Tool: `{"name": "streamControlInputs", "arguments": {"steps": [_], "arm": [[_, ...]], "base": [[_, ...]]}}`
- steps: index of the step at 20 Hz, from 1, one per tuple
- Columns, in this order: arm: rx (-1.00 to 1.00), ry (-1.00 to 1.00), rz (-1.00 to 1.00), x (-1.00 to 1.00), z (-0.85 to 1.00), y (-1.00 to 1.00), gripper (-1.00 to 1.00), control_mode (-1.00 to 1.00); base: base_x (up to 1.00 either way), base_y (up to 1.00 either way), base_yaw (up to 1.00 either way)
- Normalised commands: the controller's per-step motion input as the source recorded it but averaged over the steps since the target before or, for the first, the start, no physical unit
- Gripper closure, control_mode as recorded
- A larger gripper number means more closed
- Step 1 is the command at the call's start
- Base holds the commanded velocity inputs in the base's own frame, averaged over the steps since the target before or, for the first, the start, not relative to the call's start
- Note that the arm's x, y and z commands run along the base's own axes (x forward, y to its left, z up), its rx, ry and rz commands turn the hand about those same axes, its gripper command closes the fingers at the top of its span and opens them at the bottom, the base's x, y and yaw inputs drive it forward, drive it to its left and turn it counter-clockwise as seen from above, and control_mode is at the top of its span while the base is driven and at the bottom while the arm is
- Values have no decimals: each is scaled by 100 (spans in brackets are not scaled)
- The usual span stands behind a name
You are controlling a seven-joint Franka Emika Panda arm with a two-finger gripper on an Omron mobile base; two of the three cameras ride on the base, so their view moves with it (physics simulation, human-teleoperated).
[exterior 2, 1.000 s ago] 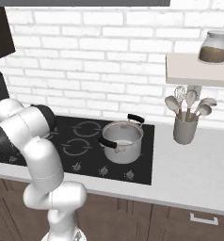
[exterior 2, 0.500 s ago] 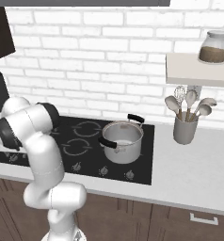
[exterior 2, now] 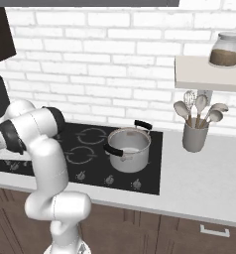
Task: Pick the kettle from the counter and place it on a stove burner. Then turn the burner on.
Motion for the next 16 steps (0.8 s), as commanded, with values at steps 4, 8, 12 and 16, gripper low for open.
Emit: {"name": "streamControlInputs", "arguments": {"steps": [4,8,12,16], "arm": [[0,0,0,0,0,17,-100,-100],[0,0,0,0,0,4,-100,-100],[0,0,0,-43,-9,-11,-100,-100],[0,0,0,-16,-6,-2,-100,-100]], "base": [[0,0,0],[0,0,0],[0,0,0],[0,0,0]]}}
